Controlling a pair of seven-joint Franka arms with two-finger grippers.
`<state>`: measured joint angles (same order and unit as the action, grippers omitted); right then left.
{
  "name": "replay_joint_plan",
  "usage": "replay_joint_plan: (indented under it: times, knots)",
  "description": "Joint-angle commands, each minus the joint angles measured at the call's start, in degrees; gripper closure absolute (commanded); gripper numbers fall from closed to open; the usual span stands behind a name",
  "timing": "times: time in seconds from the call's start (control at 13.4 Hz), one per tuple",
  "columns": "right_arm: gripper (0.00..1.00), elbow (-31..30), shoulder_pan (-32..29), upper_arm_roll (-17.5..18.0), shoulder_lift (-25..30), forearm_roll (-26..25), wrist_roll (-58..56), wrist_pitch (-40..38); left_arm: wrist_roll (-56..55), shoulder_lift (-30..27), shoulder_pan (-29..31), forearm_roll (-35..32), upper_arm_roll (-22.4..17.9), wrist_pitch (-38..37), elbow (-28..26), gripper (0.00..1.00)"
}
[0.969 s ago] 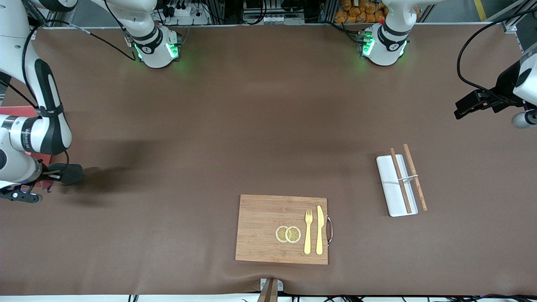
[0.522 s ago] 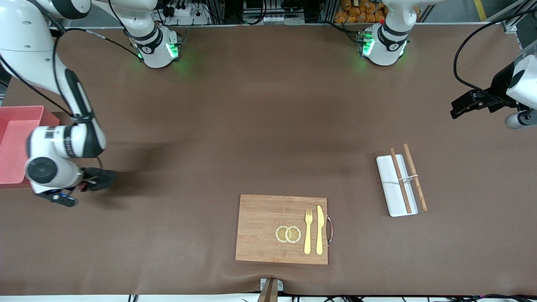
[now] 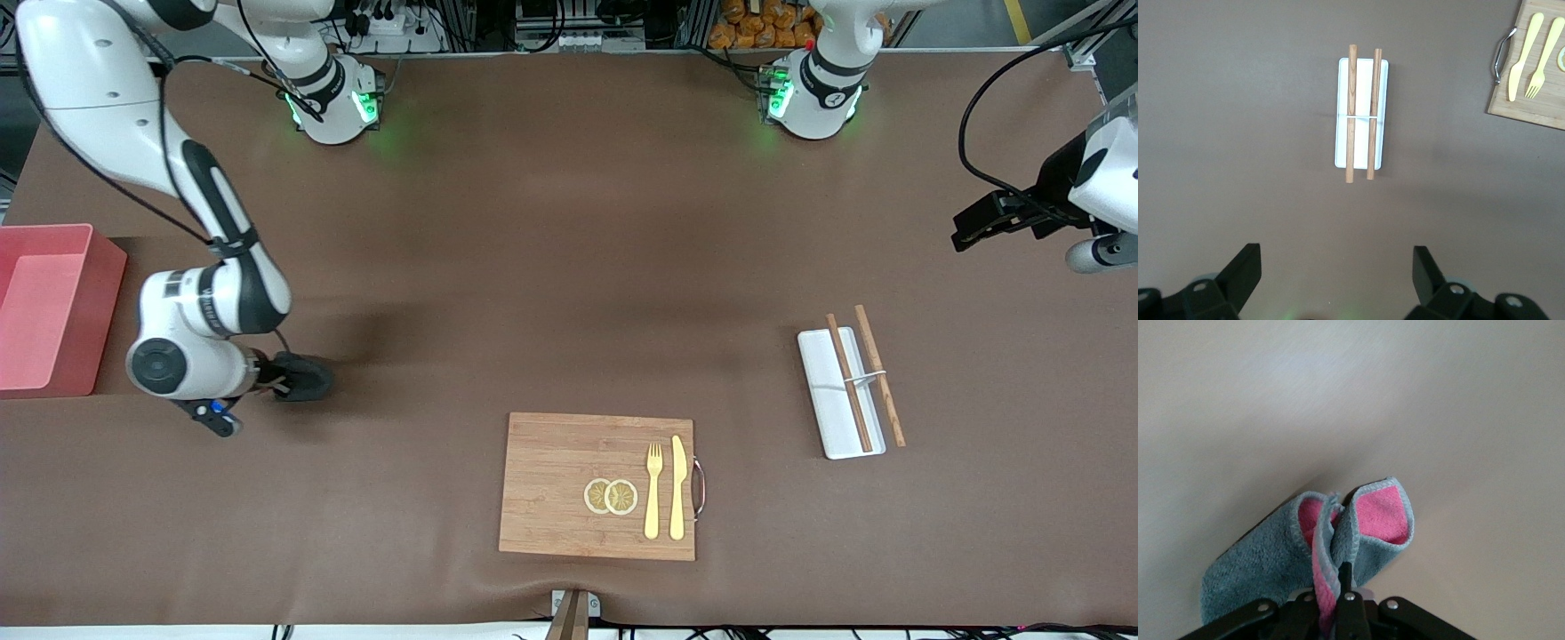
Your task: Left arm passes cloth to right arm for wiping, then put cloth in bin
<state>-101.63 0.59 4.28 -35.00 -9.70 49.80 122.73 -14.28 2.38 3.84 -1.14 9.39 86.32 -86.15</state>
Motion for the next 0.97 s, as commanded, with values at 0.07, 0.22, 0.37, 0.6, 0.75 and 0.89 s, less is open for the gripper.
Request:
replay_joint_plan:
  times: [0.07,0.22,0.37,0.6,0.75,0.89]
  knots:
    - [1.0,-0.59,10.46,-0.07,1.17,3.36,18.19,-0.04,1.19,-0.62,0.02,0.79,-0.07,0.16,-0.51,0.0]
    - [1.0,-0.24,13.37,-0.15,1.25,9.85,19.72,1.11,1.19,-0.27,0.02,0.7,-0.07,0.34,-0.51,0.0]
    - [1.0,0.9,13.64,-0.07,2.47,11.46,19.46,-0.29,1.19,-0.19,-0.15,0.7,-0.07,0.43,-0.51,0.0]
    - [1.0,3.88,10.15,-0.59,6.08,11.02,14.49,-6.42,1.19,-0.18,-0.15,0.79,-0.07,0.69,-0.51,0.0]
    - [1.0,7.83,5.58,-0.59,6.61,11.37,5.26,-12.84,1.19,-0.18,-0.24,0.79,0.01,0.69,-0.51,0.0]
    - [1.0,9.25,2.15,-0.77,7.05,10.67,-0.89,-15.05,1.1,-0.18,-0.24,0.7,0.01,0.69,-0.6,0.0]
